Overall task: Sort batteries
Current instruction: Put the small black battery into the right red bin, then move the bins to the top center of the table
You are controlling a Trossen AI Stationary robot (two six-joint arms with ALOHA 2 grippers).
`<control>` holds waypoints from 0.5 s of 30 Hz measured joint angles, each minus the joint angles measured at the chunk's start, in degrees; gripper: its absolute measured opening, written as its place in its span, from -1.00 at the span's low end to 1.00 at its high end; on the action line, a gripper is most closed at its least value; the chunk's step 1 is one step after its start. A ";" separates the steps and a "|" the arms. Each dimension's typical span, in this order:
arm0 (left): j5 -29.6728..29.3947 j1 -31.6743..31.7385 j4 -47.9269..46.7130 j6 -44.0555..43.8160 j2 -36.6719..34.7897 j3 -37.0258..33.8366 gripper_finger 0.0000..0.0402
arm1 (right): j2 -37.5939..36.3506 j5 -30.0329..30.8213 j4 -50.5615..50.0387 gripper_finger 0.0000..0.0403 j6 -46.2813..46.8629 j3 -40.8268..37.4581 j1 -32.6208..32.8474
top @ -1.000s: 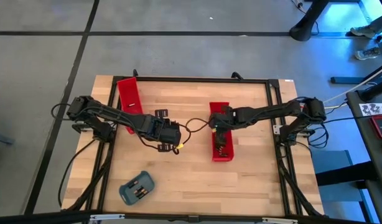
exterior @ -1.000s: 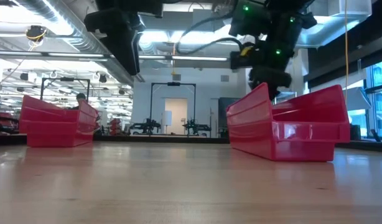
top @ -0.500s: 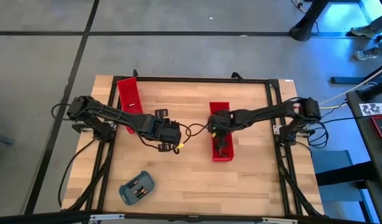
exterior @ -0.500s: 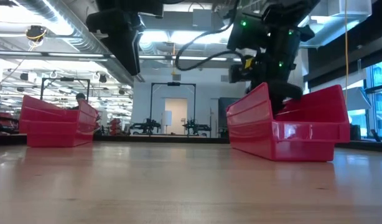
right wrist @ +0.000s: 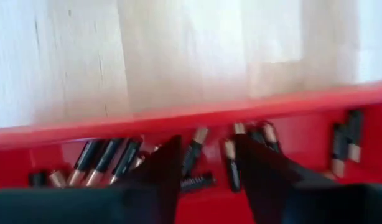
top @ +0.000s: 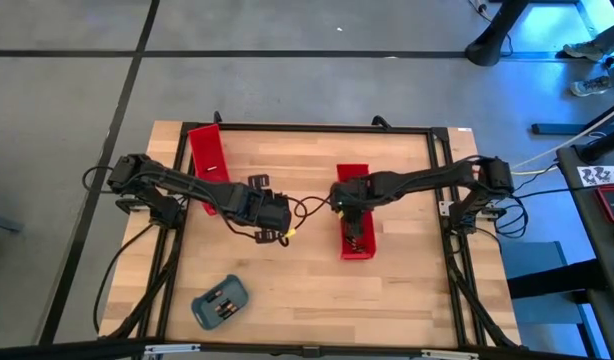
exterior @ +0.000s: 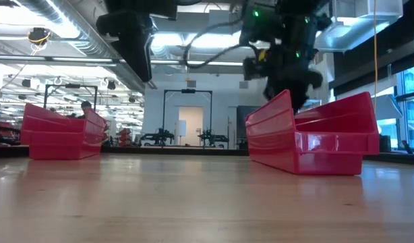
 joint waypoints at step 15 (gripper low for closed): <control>-11.77 3.54 -11.50 -25.56 -8.77 0.00 -0.29 | -11.38 8.32 -27.27 0.04 15.70 12.08 -0.14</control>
